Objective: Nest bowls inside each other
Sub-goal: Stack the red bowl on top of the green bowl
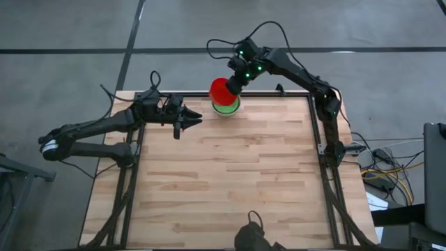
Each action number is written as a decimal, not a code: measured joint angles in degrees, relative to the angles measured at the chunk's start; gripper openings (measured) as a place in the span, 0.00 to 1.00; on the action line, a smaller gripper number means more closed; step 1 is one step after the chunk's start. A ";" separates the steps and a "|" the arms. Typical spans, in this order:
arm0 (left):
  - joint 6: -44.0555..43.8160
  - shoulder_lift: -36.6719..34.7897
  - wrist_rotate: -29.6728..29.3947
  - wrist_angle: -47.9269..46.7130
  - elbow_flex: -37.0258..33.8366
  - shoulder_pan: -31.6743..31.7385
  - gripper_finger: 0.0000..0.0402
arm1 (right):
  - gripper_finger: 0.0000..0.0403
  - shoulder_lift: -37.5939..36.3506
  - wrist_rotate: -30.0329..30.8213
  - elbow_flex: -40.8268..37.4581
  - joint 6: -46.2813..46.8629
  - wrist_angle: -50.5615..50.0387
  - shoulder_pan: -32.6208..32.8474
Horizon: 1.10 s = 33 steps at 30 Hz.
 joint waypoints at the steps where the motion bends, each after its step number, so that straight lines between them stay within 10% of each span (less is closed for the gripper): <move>1: 0.00 -0.01 0.00 -0.02 0.00 0.00 0.30 | 0.02 -0.44 0.01 -0.44 -0.01 -0.01 0.08; 21: 0.00 -0.01 0.00 -0.01 0.00 -0.01 0.30 | 0.02 -21.45 2.00 -33.02 7.00 21.79 0.27; 33: 0.00 0.00 0.00 -0.02 0.00 -0.01 0.30 | 0.02 -19.74 2.56 -42.75 11.17 29.62 0.16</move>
